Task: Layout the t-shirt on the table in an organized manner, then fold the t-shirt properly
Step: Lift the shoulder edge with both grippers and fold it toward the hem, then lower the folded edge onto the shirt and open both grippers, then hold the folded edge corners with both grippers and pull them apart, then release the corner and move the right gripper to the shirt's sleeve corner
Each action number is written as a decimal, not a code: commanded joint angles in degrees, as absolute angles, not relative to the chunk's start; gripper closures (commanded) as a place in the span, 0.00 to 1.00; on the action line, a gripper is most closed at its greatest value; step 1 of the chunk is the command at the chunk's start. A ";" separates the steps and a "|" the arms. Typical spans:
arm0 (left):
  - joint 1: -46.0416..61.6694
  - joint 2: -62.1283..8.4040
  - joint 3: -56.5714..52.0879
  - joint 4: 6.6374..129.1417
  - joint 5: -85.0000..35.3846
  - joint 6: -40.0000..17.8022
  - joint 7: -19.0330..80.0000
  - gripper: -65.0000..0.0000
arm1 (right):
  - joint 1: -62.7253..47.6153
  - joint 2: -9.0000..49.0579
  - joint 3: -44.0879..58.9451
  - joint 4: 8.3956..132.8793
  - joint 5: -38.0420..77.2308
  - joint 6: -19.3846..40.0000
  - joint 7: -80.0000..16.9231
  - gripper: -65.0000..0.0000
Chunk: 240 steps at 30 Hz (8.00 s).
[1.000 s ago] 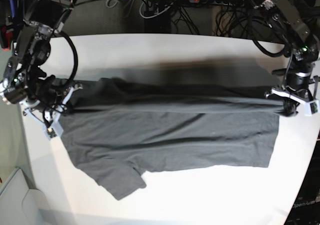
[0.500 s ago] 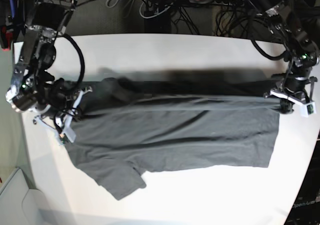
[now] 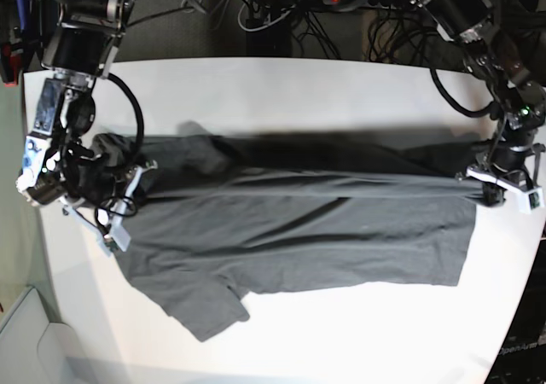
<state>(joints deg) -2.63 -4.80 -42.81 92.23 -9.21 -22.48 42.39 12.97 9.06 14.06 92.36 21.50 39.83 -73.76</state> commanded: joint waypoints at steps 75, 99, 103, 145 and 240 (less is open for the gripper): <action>-1.45 -11.65 -39.69 71.87 -9.71 -22.29 36.35 0.54 | 0.84 15.52 21.58 96.40 21.93 40.00 -66.24 0.45; -1.54 -12.44 -39.96 72.66 -9.71 -22.29 36.53 0.94 | 2.59 18.07 21.67 82.95 22.02 40.00 -55.43 0.60; -1.45 -13.32 -40.13 72.57 -9.71 -22.29 36.53 0.98 | 2.51 18.07 21.67 82.68 22.02 40.00 -55.78 0.92; 13.14 -14.99 -40.13 84.53 -9.71 -22.37 41.89 0.98 | -13.41 24.57 21.76 91.21 22.11 40.00 -55.87 1.00; 23.52 -11.82 -47.60 98.15 -13.67 -22.37 41.80 0.25 | -13.58 12.97 19.91 98.24 22.02 40.00 -62.02 1.00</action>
